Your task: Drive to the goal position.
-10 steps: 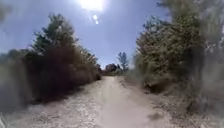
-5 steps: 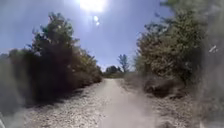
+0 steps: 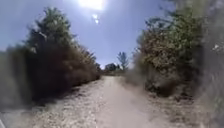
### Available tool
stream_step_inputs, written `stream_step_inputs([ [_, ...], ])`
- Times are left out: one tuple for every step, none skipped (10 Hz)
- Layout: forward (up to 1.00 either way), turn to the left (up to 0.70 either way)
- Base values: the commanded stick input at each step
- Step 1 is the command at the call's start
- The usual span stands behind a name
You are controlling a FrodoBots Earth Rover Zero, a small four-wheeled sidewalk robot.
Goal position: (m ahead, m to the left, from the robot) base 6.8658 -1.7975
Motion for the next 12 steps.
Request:
stream_step_inputs([
  [0.44, 0.23],
  [0.44, 0.24],
  [0.44, 0.19],
  [0.44, 0.02],
  [0.44, 0.02],
  [0.44, 0.02],
  [0.44, 0.02],
  [0.44, 0.02],
  [0.44, 0.02],
  [0.44, 0.02],
  [0.44, 0.02],
  [0.44, 0.1],
])
